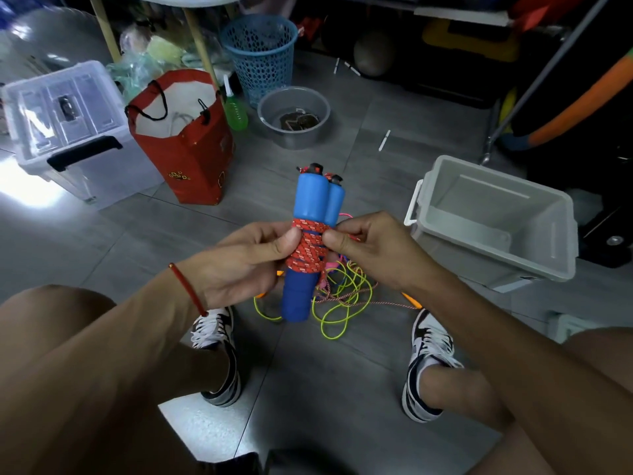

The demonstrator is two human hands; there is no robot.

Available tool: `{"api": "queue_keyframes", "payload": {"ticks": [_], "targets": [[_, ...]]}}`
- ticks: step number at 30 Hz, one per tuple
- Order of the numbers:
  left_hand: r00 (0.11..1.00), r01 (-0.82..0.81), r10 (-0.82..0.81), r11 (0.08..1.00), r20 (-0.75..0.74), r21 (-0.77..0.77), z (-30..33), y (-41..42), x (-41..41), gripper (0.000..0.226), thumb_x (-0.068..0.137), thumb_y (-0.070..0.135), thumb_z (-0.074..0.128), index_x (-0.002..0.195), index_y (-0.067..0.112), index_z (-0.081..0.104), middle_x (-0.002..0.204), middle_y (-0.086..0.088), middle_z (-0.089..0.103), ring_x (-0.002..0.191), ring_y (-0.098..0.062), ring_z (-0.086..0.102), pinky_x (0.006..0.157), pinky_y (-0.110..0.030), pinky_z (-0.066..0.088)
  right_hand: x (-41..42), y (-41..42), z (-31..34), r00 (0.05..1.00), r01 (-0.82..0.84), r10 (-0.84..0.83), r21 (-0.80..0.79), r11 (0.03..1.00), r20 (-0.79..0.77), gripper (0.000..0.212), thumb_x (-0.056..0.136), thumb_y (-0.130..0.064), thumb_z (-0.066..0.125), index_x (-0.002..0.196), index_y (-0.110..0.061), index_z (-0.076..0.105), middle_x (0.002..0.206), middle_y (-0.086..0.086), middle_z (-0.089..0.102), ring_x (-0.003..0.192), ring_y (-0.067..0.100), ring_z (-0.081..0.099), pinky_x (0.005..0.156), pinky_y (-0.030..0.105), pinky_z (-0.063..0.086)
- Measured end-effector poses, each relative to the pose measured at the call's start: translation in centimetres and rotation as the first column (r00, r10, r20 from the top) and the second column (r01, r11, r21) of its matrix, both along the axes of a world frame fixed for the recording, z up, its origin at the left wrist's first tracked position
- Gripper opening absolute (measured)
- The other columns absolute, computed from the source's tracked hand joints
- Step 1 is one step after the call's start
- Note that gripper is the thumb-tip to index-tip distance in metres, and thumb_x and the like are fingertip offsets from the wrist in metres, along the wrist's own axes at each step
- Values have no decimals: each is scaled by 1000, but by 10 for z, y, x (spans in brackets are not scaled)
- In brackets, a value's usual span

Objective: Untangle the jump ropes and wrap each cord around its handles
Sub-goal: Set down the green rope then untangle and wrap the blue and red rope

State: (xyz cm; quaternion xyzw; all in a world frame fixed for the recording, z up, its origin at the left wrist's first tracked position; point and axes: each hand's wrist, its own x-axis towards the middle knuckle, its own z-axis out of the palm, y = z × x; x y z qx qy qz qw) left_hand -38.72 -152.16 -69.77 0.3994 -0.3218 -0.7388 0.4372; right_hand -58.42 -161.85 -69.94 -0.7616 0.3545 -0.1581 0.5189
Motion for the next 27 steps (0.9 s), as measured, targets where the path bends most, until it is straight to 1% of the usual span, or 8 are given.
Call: {"api": "queue_keyframes", "payload": {"ticks": [4, 7, 10, 14, 18, 22, 25, 27], "targets": [[987, -136, 129, 987, 91, 82, 1, -4, -3, 55, 85, 32, 71, 128, -1, 60, 115, -18, 67, 102, -26, 65, 87, -48, 56, 6, 9, -4, 973, 55, -126, -339, 939, -192, 34, 99, -46, 54, 82, -24, 74, 53, -19, 57, 57, -2, 54, 53, 15, 34], [968, -212, 190, 970, 165, 123, 0, -9, -12, 41, 84, 22, 63, 118, -2, 64, 94, -11, 70, 81, -20, 67, 74, -36, 60, 18, 25, -1, 915, -87, -90, -410, 908, -393, 31, 103, -29, 44, 81, -15, 61, 62, -4, 51, 70, 24, 51, 60, 34, 28], [949, -277, 247, 950, 195, 142, -4, -13, -16, 39, 80, 21, 67, 109, -5, 67, 94, -17, 70, 82, -25, 66, 76, -35, 60, 18, 27, 5, 866, -197, -32, -399, 896, -500, 27, 102, -18, 40, 91, -8, 62, 82, 10, 59, 88, 36, 59, 64, 38, 34], [917, -331, 300, 940, 262, 82, -6, -19, -17, 25, 79, 19, 71, 98, 2, 72, 92, -14, 73, 80, -22, 70, 80, -37, 59, 13, 29, 17, 879, -188, -58, -456, 870, -473, 26, 101, -17, 43, 102, -10, 68, 97, 12, 68, 96, 34, 62, 77, 39, 48], [866, -396, 349, 916, 358, 65, -9, -22, -19, 19, 84, 17, 74, 94, 3, 71, 85, -13, 71, 74, -25, 67, 78, -42, 58, 13, 37, 19, 877, -246, -90, -603, 758, -472, 12, 97, -14, 52, 92, -10, 63, 84, 9, 60, 80, 32, 55, 63, 34, 33], [863, -432, 371, 894, 343, 120, -8, -20, -28, 26, 83, 17, 77, 100, -2, 70, 85, -14, 69, 74, -26, 65, 69, -35, 58, 10, 34, 5, 967, -78, -131, -745, 663, -218, 19, 83, -12, 69, 66, -9, 62, 58, 11, 60, 52, 33, 56, 49, 33, 43], [857, -453, 404, 886, 319, 95, -10, -17, -34, 5, 83, 14, 77, 85, 12, 74, 80, -8, 70, 69, -19, 67, 66, -32, 57, 10, 38, 2, 978, 89, -186, -610, 788, -97, 23, 91, -27, 62, 73, -13, 68, 58, 3, 65, 55, 22, 61, 56, 36, 51], [877, -431, 395, 898, 273, 85, -9, -14, -36, 8, 86, 16, 73, 92, 10, 74, 87, -11, 70, 74, -21, 67, 71, -33, 57, 11, 39, 0, 975, 161, -218, -519, 840, -51, 22, 91, -29, 63, 76, -15, 70, 58, 3, 67, 57, 20, 65, 59, 36, 53]]}}
